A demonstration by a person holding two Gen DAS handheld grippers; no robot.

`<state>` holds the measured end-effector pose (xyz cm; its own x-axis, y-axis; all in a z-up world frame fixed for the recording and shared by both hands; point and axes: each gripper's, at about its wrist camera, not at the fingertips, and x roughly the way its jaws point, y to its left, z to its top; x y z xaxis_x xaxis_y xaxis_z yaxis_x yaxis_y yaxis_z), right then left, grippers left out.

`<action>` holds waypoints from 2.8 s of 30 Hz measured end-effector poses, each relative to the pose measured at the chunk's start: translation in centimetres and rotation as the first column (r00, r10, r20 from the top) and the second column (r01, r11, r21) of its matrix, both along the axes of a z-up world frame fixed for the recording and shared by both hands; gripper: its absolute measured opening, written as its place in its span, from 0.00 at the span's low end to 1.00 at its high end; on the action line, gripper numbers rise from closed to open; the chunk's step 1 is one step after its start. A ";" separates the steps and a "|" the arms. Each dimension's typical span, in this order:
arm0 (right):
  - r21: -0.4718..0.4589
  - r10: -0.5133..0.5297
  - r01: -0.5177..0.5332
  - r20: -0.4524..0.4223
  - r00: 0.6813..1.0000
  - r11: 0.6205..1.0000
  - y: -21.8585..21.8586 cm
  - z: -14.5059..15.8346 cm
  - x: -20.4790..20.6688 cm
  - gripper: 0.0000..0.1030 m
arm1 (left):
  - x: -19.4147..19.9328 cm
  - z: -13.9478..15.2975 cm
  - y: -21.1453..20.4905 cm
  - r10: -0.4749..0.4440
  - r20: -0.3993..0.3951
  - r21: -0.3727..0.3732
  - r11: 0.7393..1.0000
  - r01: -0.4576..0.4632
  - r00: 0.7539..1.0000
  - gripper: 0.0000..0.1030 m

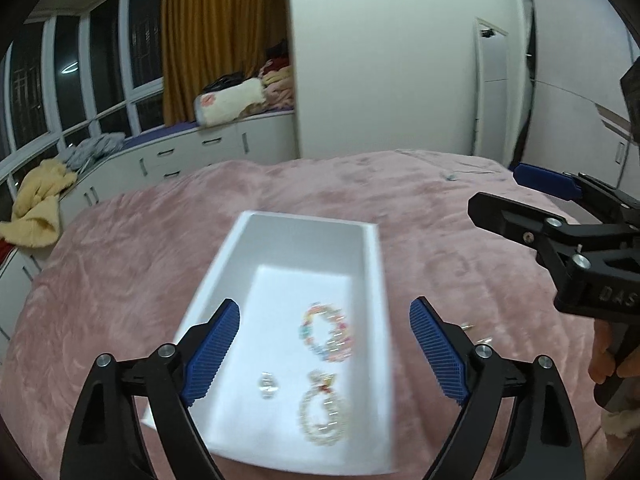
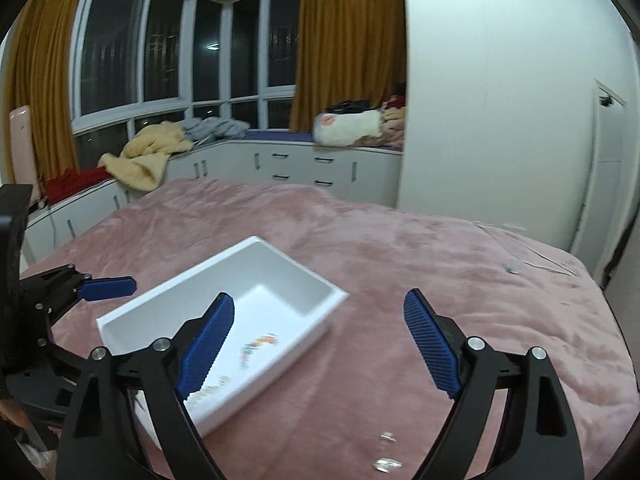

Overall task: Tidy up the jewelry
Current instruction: 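Lower both held pieces into the white box and open both tools, then move both tools back over the last two earrings on the bed, then grasp the pearl-and-gold earring with the left tool while the right tool grasps the silver heart earring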

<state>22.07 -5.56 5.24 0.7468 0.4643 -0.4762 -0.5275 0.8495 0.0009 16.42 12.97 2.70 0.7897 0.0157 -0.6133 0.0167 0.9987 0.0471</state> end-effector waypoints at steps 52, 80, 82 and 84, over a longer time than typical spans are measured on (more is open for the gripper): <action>-0.119 0.146 -0.189 -0.300 0.943 0.975 -8.1 -20.9 1.5 0.36 | 13.4 -18.1 -14.6 -0.379 -0.245 -0.110 0.925 0.363 0.892 0.30; -0.138 0.018 -0.064 -0.313 0.950 0.988 -10.8 -21.6 3.2 0.21 | 12.1 -17.8 -13.9 -0.354 -0.184 -0.216 0.925 0.314 0.917 0.27; -0.135 0.017 -0.063 -0.317 0.948 0.989 -10.9 -21.7 3.3 0.21 | 11.8 -17.6 -14.2 -0.372 -0.179 -0.221 0.917 0.331 0.911 0.28; -0.133 0.016 -0.062 -0.318 0.948 0.989 -10.9 -21.7 3.4 0.21 | 11.4 -17.8 -14.8 -0.393 -0.188 -0.208 0.912 0.355 0.900 0.28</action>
